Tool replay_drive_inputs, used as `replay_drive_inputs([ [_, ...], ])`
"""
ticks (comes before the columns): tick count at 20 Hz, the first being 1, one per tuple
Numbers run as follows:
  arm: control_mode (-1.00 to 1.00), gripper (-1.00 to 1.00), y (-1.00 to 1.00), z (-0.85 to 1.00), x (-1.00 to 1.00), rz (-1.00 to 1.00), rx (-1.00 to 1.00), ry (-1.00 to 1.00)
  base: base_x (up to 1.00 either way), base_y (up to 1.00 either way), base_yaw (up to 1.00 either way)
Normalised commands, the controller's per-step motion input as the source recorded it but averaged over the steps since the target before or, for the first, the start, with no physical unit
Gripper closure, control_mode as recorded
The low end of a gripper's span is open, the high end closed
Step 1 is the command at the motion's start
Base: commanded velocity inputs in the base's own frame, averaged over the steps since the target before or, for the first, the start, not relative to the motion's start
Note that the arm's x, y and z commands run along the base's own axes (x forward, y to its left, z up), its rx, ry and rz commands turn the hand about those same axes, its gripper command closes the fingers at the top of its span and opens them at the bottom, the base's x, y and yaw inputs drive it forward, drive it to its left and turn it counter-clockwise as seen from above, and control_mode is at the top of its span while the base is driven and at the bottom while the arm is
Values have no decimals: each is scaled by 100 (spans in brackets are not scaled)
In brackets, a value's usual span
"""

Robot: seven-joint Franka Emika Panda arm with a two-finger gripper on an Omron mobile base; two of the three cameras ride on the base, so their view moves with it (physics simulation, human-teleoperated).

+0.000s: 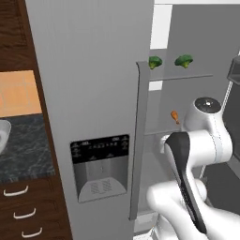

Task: Place one broccoli and one chicken drumstick in each tupperware on the nearby counter, to pack two identical lunches.

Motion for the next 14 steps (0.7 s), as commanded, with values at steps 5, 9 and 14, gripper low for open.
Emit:
replay_drive_inputs([
  [5, 100, -100, 0, 0, 0, 0, 0, 0, 17, -15, 0],
  [9, 100, -100, 0, 0, 0, 0, 0, 0, 8, -44, 0],
  [14, -100, -100, 0, 1, 4, 0, 0, 0, 13, -6, 0],
])
